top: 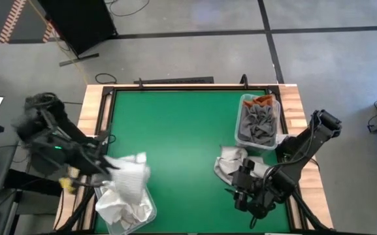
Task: Sort towels by color in basket
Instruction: Put the light gray microfiber towel into the bottom transparent bin
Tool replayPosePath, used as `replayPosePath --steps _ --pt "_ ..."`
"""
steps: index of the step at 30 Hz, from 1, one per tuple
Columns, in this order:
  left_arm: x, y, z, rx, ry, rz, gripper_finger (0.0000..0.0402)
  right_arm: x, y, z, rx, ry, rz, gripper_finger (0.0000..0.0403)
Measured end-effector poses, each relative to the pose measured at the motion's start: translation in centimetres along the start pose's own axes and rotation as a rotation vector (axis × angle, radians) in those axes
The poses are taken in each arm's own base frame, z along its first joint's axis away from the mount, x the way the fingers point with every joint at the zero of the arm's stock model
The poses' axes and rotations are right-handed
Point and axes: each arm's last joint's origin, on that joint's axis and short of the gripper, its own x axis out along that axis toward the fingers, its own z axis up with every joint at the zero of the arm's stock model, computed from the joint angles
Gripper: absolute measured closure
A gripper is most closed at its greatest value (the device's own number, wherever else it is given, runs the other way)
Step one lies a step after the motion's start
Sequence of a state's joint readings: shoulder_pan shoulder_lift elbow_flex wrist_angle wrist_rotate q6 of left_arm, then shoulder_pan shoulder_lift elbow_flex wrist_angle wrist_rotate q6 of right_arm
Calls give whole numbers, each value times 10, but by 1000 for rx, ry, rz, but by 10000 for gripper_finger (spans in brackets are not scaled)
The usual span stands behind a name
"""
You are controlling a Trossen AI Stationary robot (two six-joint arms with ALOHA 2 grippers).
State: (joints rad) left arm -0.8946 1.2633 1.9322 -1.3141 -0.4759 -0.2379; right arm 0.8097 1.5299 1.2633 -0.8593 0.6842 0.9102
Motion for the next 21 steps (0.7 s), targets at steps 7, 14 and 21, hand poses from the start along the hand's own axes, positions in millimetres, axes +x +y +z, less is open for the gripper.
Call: replayPosePath --steps 7,14,21 --pt "-13 -24 -3 -133 97 -129 389 3 -2 2 -1 1 -11 101" --pt "-3 -44 -12 -184 244 -110 387 6 -6 6 -5 1 -25 101" --pt "30 -70 -11 -120 321 -64 393 8 -7 8 7 -2 -27 101"
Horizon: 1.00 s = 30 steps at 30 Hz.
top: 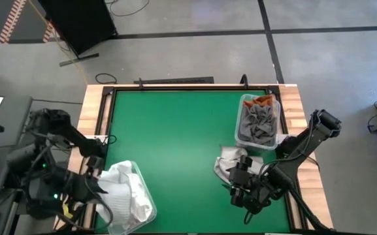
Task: Sort towels by color in basket
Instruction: Put the light gray microfiber towel into the bottom transparent bin
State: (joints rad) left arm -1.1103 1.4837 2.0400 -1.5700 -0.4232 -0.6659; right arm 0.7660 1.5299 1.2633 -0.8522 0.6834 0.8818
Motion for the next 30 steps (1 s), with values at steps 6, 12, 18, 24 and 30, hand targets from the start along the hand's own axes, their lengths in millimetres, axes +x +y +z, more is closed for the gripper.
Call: replayPosePath --steps 6,12,18,24,30 --pt "37 -22 5 6 97 42 394 -1 3 0 9 -10 19 101" --pt "95 -27 0 7 289 127 394 -3 4 -1 7 -12 26 101" --pt "153 -8 -17 -35 463 217 394 -7 8 -4 -1 -18 47 101" --pt "207 7 -42 -77 562 129 390 -13 14 -9 -16 -58 53 101" --pt "239 20 -63 -117 588 109 387 -19 18 -13 -30 -89 56 101"
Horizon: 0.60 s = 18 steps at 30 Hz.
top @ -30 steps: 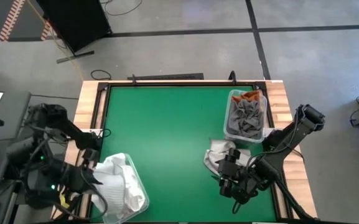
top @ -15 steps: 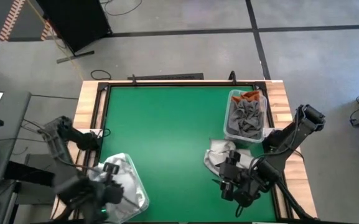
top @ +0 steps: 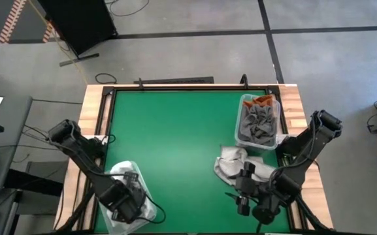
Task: Sort towels by color in basket
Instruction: Put the light gray microfiber towel into the bottom transparent bin
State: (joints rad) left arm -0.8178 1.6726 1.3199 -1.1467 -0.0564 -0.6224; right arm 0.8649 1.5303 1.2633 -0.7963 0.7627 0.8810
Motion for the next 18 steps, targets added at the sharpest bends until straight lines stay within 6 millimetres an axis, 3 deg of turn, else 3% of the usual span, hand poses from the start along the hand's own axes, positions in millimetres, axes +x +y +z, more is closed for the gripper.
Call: replayPosePath --steps 4,9,14,18 --pt "12 5 -1 -18 3 4 365 -1 1 0 2 -9 5 101" --pt "10 8 2 -35 7 6 292 -1 3 1 -6 -19 16 101" --pt "-18 7 8 -44 20 -36 208 -1 3 1 -13 -19 16 101" --pt "-56 7 11 -45 12 -53 165 -1 3 1 -24 -21 17 101"
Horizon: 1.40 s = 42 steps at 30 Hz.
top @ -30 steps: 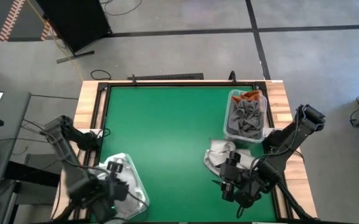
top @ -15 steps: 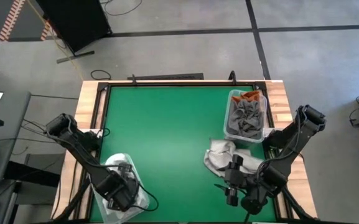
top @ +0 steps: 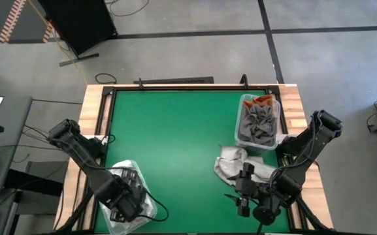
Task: Sort towels by color in basket
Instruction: Put the light gray microfiber towel into the bottom transparent bin
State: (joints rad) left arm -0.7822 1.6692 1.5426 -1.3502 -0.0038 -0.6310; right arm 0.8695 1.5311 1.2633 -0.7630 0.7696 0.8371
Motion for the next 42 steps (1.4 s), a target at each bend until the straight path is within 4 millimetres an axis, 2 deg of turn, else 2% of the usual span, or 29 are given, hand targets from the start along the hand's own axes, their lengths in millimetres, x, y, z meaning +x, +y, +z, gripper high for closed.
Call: replayPosePath --steps 7,10,13,17,23,31,37,42 --pt "-78 3 1 18 -162 -5 155 0 0 0 -8 1 -1 101" --pt "-102 5 2 61 -291 31 156 -1 0 -2 -13 7 -2 101" --pt "-116 9 6 129 -427 137 156 -4 1 -5 -16 21 2 101" --pt "-120 20 23 195 -539 263 156 -11 2 -15 16 76 7 101" --pt "-104 50 61 225 -614 370 156 -23 -6 -35 167 257 -62 101" --pt "-61 101 105 234 -691 388 156 -37 -21 -63 299 475 -337 101" --pt "-20 131 123 256 -769 362 156 -24 -27 -91 324 625 -470 101" --pt "5 149 128 258 -846 378 149 -13 -34 -112 363 672 -505 101"
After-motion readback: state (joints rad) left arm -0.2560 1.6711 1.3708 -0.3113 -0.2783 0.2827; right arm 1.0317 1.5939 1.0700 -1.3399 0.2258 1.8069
